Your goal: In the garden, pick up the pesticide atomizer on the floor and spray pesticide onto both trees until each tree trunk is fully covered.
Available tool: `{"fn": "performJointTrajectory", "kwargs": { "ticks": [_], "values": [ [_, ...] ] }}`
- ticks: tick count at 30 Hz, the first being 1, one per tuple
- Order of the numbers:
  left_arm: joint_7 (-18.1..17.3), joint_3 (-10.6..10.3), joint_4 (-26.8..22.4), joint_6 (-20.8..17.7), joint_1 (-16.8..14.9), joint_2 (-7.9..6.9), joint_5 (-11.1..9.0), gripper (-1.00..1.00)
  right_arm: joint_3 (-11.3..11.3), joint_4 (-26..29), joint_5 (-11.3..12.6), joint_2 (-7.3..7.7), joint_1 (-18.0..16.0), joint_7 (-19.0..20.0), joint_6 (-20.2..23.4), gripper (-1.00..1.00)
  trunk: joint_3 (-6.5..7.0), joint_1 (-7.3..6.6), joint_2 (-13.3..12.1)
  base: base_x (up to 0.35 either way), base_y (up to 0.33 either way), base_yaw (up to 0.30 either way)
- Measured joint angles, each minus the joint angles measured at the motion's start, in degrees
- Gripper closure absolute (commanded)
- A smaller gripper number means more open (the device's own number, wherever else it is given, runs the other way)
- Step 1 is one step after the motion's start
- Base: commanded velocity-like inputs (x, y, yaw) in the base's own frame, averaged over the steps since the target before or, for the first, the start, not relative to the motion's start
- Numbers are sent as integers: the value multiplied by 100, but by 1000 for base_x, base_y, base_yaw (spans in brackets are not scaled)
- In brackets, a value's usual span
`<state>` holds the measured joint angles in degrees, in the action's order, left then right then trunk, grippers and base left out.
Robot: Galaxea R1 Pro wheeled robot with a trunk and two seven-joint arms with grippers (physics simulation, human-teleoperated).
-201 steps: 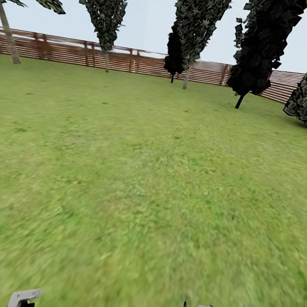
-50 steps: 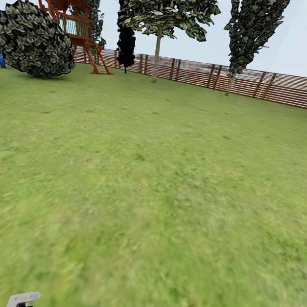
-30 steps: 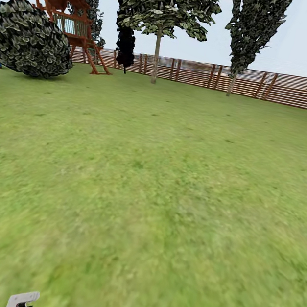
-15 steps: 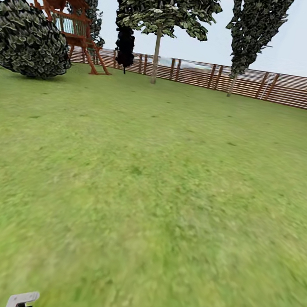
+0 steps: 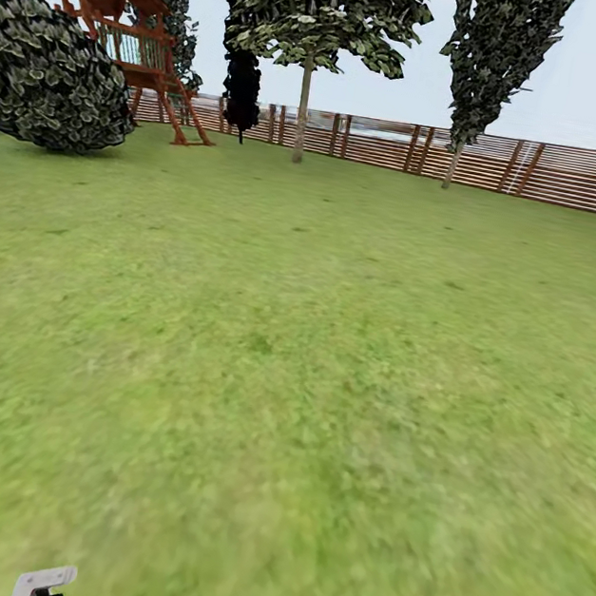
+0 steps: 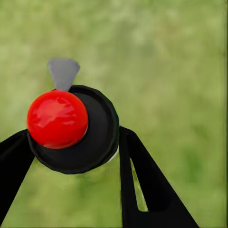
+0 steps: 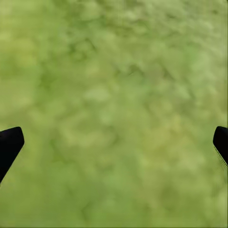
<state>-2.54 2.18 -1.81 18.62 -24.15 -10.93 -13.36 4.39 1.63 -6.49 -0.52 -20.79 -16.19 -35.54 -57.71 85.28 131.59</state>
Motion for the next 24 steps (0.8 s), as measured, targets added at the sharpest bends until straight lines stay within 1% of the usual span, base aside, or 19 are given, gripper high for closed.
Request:
{"fn": "performJointTrajectory", "kwargs": {
  "ticks": [24],
  "values": [
    [0, -1, 0, -4, -1, 4, 0, 100, -1, -1, 0, 0, 0, 0, -1, -100, 0, 0, 0, 339, 0, 0]
  ]
}}
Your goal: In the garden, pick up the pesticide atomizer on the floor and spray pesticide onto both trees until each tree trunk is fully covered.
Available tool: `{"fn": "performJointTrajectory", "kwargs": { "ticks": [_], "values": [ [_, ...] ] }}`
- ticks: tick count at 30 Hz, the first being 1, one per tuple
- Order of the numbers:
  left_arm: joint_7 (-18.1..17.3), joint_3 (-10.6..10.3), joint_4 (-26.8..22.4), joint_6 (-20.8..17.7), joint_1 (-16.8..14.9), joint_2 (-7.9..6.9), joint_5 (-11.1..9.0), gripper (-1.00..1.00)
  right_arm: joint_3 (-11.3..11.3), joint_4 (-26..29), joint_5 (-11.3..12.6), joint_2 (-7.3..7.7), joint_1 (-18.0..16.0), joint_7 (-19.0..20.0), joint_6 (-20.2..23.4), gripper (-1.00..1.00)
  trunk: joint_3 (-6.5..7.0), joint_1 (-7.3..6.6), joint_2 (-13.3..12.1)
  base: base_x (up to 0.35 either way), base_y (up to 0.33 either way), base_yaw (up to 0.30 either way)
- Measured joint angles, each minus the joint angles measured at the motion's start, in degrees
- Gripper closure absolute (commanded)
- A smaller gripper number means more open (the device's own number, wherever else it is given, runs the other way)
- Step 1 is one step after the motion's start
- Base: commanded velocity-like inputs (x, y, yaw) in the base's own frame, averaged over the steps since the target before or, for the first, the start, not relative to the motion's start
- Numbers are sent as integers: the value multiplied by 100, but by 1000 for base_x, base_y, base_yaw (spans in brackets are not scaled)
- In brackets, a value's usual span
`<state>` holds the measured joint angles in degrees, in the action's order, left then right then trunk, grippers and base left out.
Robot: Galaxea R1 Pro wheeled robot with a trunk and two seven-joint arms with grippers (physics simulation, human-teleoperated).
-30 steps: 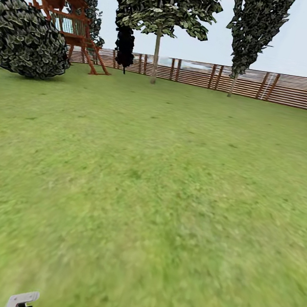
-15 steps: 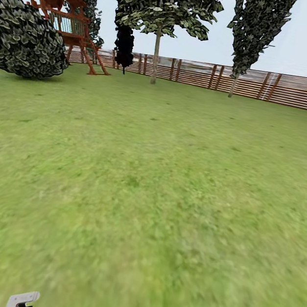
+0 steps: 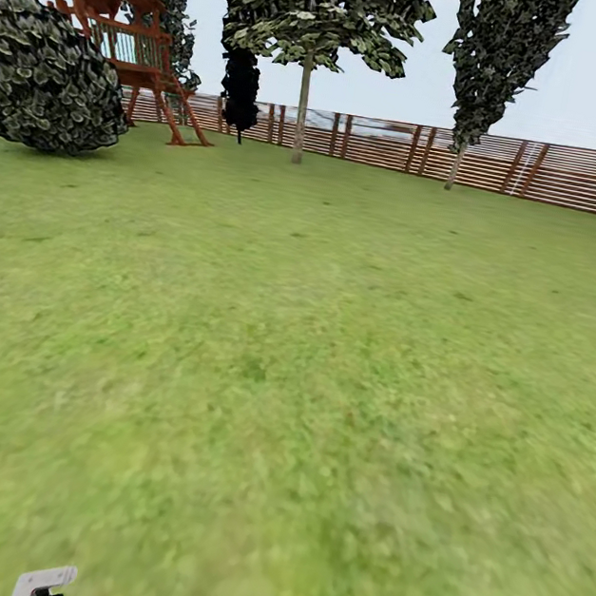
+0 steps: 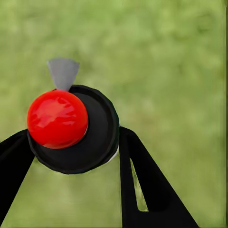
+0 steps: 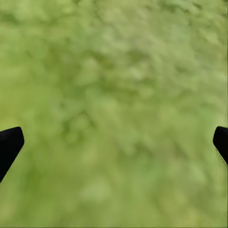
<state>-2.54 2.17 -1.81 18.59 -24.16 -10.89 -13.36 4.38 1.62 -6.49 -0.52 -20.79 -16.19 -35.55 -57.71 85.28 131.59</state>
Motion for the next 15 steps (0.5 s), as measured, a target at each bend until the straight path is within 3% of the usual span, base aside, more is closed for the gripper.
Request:
{"fn": "performJointTrajectory", "kwargs": {
  "ticks": [15],
  "values": [
    [0, 0, 0, 1, 0, 0, 0, 100, 0, -1, 0, 0, 0, 0, 1, -100, 0, 0, 0, 339, 0, 0]
  ]
}}
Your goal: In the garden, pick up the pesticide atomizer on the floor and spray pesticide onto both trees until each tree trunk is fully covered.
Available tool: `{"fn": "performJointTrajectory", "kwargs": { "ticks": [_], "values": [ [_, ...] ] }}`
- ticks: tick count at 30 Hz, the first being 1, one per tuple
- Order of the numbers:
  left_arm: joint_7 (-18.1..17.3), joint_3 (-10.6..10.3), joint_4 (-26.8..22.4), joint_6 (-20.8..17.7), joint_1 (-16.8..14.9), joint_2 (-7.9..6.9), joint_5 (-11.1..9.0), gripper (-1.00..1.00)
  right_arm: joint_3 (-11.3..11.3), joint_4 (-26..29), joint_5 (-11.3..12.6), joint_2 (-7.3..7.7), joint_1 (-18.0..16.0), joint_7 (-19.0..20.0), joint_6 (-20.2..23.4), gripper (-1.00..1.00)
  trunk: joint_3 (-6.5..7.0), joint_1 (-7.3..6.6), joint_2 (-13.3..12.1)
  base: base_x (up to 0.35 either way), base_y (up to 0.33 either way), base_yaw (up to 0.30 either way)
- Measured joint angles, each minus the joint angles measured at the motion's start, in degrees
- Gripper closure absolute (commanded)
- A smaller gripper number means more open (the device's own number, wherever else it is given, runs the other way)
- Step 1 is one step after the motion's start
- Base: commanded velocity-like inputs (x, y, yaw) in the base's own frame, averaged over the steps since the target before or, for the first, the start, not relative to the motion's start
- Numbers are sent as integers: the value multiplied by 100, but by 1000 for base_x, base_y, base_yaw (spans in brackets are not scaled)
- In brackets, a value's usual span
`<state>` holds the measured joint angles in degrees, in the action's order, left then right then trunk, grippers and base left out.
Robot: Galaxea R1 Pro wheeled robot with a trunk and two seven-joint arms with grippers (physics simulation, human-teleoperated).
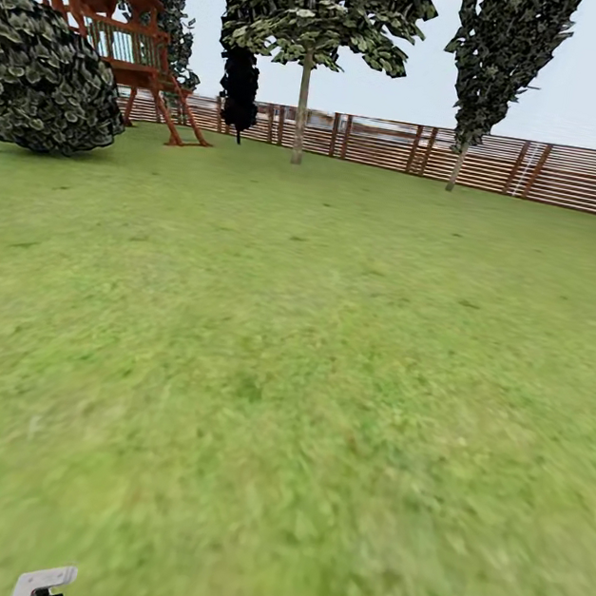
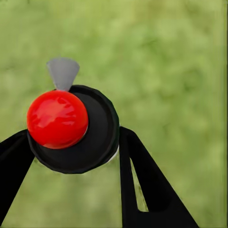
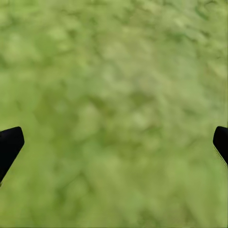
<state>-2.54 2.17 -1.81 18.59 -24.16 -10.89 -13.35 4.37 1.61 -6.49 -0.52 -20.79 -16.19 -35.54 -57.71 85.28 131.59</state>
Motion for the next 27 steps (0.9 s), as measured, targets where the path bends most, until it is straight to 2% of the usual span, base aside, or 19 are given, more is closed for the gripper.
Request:
{"fn": "performJointTrajectory", "kwargs": {
  "ticks": [27],
  "values": [
    [0, 0, 0, 1, 3, 0, 0, 100, 2, 1, 0, 0, 0, 0, -2, -100, 0, 0, 0, 339, 0, 0]
  ]
}}
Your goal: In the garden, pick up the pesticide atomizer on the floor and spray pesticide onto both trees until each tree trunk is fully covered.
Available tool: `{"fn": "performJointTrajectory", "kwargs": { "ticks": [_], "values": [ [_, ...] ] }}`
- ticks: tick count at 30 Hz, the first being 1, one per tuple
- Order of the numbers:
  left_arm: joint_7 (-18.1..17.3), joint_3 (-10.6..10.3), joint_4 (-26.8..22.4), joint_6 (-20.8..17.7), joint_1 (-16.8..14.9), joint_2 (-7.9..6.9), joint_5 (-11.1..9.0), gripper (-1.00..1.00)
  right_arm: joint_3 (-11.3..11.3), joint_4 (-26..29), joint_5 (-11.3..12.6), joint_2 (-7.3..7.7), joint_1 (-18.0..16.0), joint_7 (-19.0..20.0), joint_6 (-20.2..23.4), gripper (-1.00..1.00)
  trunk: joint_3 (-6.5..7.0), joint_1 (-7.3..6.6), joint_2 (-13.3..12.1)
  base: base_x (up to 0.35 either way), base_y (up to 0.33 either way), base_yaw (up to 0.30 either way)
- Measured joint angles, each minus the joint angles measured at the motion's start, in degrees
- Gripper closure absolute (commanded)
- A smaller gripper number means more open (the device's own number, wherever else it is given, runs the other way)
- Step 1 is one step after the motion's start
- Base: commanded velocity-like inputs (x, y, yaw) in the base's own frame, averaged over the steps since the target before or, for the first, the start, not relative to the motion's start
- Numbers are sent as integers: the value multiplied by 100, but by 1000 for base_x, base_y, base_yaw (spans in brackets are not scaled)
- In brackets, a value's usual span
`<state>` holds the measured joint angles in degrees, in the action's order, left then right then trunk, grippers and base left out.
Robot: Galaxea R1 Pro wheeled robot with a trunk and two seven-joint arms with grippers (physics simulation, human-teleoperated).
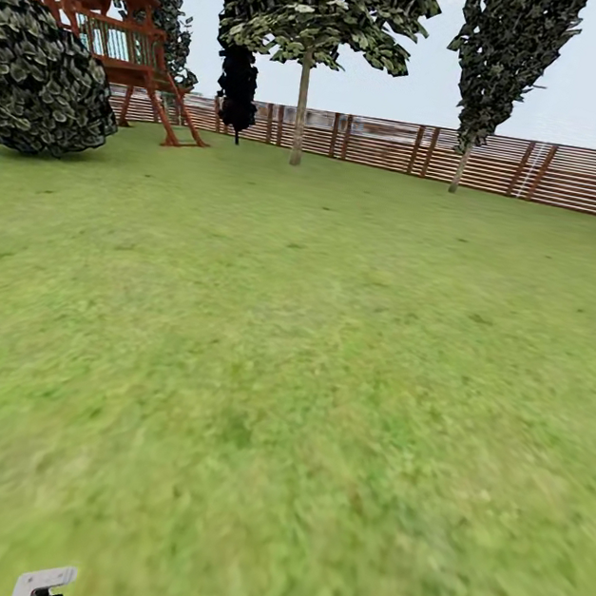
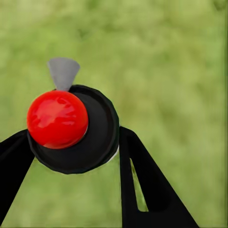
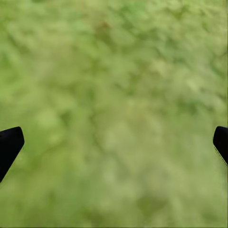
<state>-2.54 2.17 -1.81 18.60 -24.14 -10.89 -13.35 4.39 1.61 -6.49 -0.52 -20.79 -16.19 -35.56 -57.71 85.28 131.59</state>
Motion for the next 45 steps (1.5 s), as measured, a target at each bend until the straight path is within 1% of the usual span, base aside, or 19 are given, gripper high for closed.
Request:
{"fn": "performJointTrajectory", "kwargs": {
  "ticks": [45],
  "values": [
    [0, 0, 0, 5, 0, 0, 0, 100, -2, 1, 0, 0, 0, 0, 2, -100, 0, 0, 0, 339, 0, 0]
  ]
}}
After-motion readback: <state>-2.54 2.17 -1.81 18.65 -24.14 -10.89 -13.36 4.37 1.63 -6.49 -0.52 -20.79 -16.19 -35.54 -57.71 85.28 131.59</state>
